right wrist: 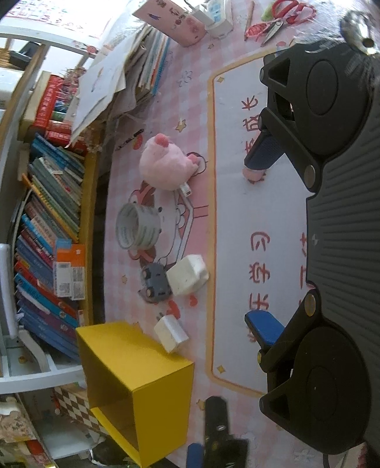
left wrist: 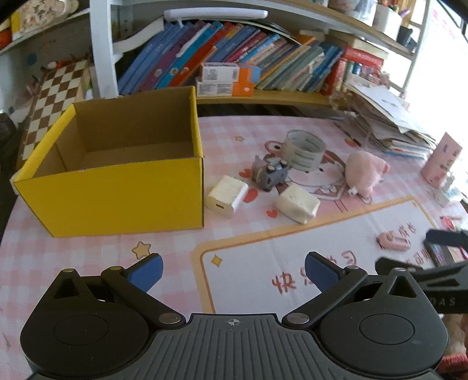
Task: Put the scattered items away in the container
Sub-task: 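Move the left tool to the white foam cube while the right tool approaches the pink knife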
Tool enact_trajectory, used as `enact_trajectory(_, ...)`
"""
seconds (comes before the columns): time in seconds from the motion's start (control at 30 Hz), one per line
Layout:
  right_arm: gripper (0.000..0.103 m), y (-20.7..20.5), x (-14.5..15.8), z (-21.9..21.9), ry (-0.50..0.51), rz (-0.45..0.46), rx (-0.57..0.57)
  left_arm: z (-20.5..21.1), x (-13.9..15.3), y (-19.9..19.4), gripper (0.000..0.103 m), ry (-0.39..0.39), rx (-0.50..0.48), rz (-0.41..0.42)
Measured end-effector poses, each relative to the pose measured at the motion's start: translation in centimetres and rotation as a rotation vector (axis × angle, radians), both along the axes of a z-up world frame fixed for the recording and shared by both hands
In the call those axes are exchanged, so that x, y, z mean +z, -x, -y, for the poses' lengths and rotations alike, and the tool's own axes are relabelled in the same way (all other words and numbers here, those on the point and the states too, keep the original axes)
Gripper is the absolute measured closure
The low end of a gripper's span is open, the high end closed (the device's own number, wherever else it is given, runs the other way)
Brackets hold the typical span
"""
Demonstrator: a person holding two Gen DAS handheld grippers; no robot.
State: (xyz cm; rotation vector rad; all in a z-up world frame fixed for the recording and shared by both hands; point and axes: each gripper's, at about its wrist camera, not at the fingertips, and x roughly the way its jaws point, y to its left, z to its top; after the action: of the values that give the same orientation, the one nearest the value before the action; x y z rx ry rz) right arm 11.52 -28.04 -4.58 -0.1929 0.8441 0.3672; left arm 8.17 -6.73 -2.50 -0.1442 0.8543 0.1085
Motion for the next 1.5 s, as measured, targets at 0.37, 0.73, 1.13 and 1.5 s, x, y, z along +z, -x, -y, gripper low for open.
enact_trajectory(0.37,0.000,-1.5,-1.6,3.4,-0.015,0.037,0.045,3.2,-0.9,-0.9,0.000,0.001,0.023,0.040)
enact_trajectory(0.73,0.000,-3.1,-3.7,7.0,-0.063,0.023,-0.012,5.2,-2.0,-2.0,0.000,0.009,0.046,0.045)
enact_trajectory(1.13,0.003,-4.4,-4.8,8.3,-0.060,-0.020,0.007,7.8,-2.7,-4.5,0.000,-0.018,-0.041,0.041)
enact_trajectory(1.5,0.016,-6.3,-5.7,8.7,-0.039,-0.050,-0.004,10.4,-3.6,-6.4,0.003,-0.129,-0.152,0.035)
